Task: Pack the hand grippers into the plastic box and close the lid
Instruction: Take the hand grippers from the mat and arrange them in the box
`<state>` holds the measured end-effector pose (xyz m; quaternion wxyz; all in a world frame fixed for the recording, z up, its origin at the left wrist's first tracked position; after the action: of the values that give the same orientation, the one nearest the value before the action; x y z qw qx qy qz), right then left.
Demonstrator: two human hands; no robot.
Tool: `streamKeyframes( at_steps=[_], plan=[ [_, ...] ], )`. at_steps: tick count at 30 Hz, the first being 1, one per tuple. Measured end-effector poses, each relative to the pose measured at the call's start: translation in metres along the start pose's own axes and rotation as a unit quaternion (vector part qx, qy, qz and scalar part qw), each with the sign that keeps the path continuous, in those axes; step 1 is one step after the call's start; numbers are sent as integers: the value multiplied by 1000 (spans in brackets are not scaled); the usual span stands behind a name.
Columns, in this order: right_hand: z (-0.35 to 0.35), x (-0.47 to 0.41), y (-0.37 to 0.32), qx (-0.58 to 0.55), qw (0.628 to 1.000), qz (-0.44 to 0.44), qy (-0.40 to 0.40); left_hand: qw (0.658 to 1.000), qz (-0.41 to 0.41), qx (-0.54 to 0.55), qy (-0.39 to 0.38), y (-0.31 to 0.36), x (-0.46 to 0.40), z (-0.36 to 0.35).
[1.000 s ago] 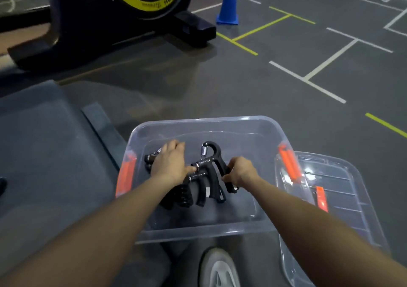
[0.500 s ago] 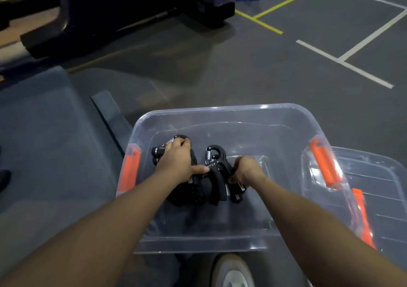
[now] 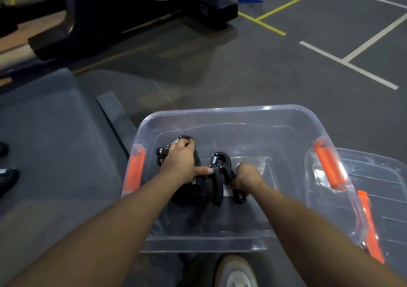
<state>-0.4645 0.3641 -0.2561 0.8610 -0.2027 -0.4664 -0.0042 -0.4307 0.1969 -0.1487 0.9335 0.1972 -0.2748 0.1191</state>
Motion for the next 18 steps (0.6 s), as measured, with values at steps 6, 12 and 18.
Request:
streamKeyframes(
  at_steps=[6, 12, 18],
  plan=[
    [27, 23, -14, -69, 994, 79, 45, 1000, -9, 9, -10, -1, 2, 0],
    [55, 88, -74, -87, 979, 170, 77, 997, -22, 8, 69, -7, 41, 41],
    [28, 156, -177, -23, 965, 245, 91, 991, 15, 66, 118, -71, 117, 83]
  ],
)
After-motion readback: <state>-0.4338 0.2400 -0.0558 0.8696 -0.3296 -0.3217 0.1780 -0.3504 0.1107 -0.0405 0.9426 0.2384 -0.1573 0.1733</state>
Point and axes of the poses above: each hand's wrist, its own x-axis away from the middle knuckle, its own z-axis out of the back of the hand, y = z × x, the point moved 10 cm from there along -x, towards the middle knuckle, and after that the axes turned 12 degrees about -y, right-handed, at the moved point
